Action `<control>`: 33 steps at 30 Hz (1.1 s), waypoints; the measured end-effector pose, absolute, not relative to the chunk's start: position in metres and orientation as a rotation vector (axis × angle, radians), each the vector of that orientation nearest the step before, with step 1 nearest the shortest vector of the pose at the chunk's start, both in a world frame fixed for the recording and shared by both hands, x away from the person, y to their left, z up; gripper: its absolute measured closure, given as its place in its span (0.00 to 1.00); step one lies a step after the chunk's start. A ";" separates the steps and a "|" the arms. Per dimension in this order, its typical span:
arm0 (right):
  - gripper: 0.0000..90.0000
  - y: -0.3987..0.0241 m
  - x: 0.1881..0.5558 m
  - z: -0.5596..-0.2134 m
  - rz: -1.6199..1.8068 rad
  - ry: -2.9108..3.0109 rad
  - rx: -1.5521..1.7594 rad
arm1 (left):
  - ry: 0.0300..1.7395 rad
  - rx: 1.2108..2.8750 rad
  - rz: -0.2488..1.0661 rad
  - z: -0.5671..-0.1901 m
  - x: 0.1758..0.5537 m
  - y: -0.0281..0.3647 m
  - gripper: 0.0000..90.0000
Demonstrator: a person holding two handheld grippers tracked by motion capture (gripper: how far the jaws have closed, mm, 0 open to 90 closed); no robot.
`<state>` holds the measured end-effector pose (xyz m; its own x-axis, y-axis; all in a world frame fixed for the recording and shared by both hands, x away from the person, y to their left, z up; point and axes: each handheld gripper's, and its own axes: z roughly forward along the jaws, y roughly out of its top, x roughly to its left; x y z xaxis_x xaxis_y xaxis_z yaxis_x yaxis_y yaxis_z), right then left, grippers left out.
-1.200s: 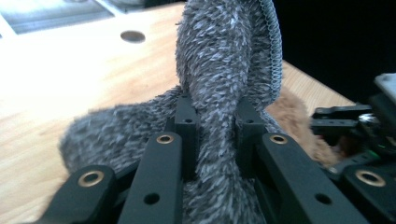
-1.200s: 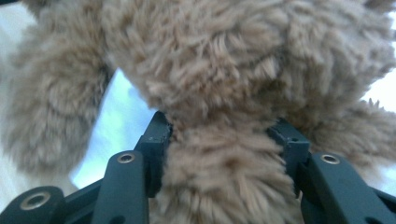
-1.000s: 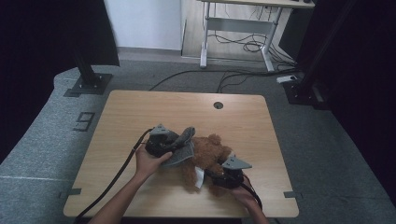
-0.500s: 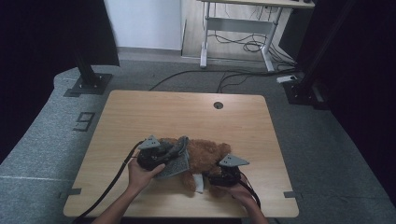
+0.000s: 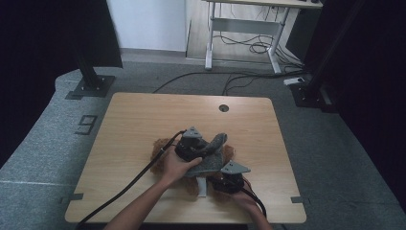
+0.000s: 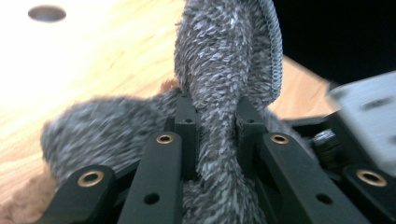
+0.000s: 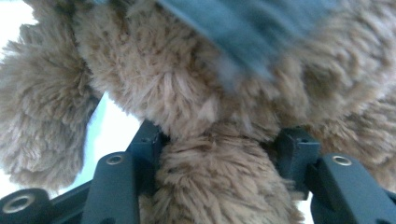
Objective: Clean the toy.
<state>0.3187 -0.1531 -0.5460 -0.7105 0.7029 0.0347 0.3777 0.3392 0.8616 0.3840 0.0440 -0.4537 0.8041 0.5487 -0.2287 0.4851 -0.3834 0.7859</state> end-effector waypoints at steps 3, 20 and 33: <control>0.54 -0.153 0.318 -0.546 1.298 2.273 0.960 | 0.783 2.016 0.045 -0.456 0.386 0.056 0.85; 0.58 -0.151 0.319 -0.546 1.265 2.287 0.954 | 0.975 1.840 0.114 -0.457 0.375 0.199 0.85; 0.58 -0.152 0.319 -0.548 1.263 2.288 0.972 | 1.192 1.954 0.172 -0.521 0.367 0.239 0.86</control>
